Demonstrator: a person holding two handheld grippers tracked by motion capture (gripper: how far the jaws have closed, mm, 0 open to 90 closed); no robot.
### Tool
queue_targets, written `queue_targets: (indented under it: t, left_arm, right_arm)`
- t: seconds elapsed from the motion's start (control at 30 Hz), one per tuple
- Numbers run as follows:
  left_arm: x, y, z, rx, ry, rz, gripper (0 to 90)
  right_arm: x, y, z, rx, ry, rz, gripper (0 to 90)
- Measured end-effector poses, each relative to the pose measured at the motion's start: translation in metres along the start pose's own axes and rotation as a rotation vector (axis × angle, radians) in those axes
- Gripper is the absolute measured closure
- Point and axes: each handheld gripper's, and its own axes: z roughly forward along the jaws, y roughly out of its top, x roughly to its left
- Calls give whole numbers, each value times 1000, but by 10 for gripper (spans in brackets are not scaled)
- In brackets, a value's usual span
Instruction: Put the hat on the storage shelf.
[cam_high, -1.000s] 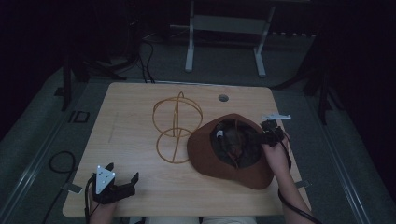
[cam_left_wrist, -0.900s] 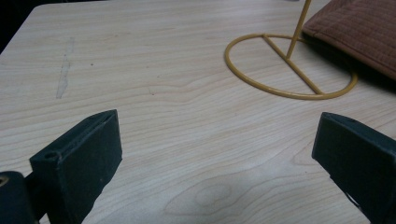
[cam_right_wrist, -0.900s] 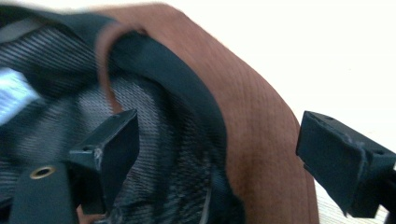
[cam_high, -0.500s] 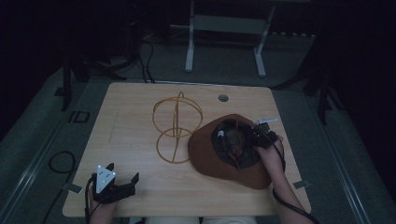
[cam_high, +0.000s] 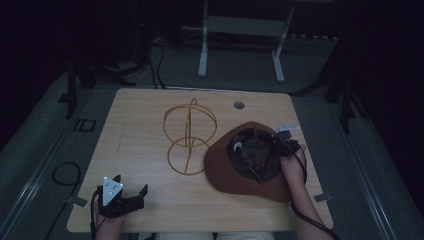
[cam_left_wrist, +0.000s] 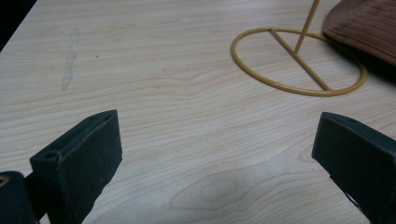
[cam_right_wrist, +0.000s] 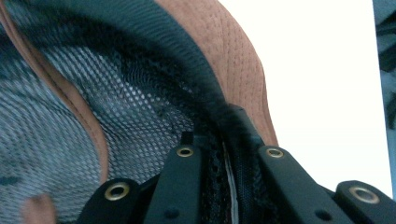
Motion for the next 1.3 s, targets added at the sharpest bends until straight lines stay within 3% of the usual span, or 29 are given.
queue_targets:
  t: [0.07, 0.13, 0.27, 0.33, 0.53, 0.63, 0.67, 0.7, 0.77, 1.07, 1.13, 1.3]
  left_arm:
    - [-1, 1, 1, 10, 7, 4, 22]
    - [-3, 3, 1, 2, -18, -3, 22]
    - [-8, 8, 1, 10, -27, -9, 22]
    - [-14, 10, 1, 12, -45, -13, 22]
    - [-35, 20, 3, 26, -106, 29, 44]
    - [-53, 29, 5, 36, -154, 77, 44]
    - [-53, 29, 5, 36, -154, 77, 45]
    - [-63, 33, 7, 46, -189, 100, 54]
    - [-73, 37, 9, 48, -216, 123, 54]
    - [-106, 52, 23, 71, -294, 174, 57]
    - [-118, 61, 28, 82, -319, 211, 57]
    - [-131, 76, 32, 70, -374, 229, 58]
  right_arm:
    - [-5, 0, -9, -40, 25, 35, 842]
    - [-11, 1, -18, -69, 64, 66, 843]
    - [-20, 0, -34, -127, 114, 119, 843]
    - [-22, -1, -38, -138, 121, 129, 843]
    - [-33, -9, -63, -212, 179, 207, 842]
    - [-35, -13, -73, -233, 185, 210, 842]
    - [-35, -13, -73, -233, 185, 210, 842]
    - [-37, -15, -79, -239, 171, 213, 842]
    - [-37, -17, -82, -241, 166, 212, 842]
    - [-39, -29, -94, -257, 164, 212, 842]
    - [-40, -31, -96, -259, 167, 216, 842]
    - [-41, -35, -97, -256, 171, 218, 842]
